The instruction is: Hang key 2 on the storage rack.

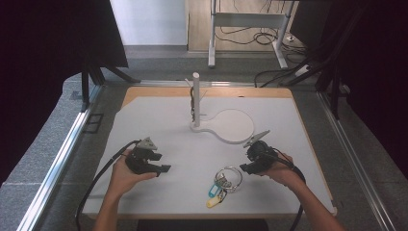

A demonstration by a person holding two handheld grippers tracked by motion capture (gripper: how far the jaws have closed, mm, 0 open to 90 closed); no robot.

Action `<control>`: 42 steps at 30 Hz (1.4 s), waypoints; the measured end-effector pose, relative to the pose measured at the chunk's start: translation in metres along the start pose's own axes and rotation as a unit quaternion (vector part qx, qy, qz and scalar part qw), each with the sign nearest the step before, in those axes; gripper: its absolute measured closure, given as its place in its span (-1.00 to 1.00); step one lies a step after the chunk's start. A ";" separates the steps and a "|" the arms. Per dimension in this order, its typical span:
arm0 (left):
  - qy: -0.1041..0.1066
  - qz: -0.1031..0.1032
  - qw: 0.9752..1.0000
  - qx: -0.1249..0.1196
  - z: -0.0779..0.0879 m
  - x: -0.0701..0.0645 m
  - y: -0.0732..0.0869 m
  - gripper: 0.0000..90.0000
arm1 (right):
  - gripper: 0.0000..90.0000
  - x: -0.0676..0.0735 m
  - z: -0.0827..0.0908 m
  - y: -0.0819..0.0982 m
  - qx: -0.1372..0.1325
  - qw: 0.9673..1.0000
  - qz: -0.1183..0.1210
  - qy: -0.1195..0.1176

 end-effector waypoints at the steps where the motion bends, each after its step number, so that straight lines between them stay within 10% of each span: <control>1: -0.004 -0.001 1.000 0.000 0.000 0.001 0.001 -0.12 | 0.09 0.001 -0.001 -0.001 0.004 1.000 0.004 -0.001; 20: -0.015 -0.004 1.000 0.006 0.000 0.002 0.005 -0.12 | 0.27 0.024 -0.036 -0.015 0.109 0.992 0.065 0.011; 42: -0.020 -0.006 1.000 0.016 -0.004 0.001 0.007 -0.12 | 0.88 0.028 -0.043 -0.009 0.151 0.988 0.025 -0.014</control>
Point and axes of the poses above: each handheld gripper's, and its own axes: z roughly backward along the jaws, y roughly out of its underside, x roughly to its left, the point moved 6 cm from there along -z, roughly forward along the jaws, and after that the axes turned 11 degrees about y, right-handed, at the moved point
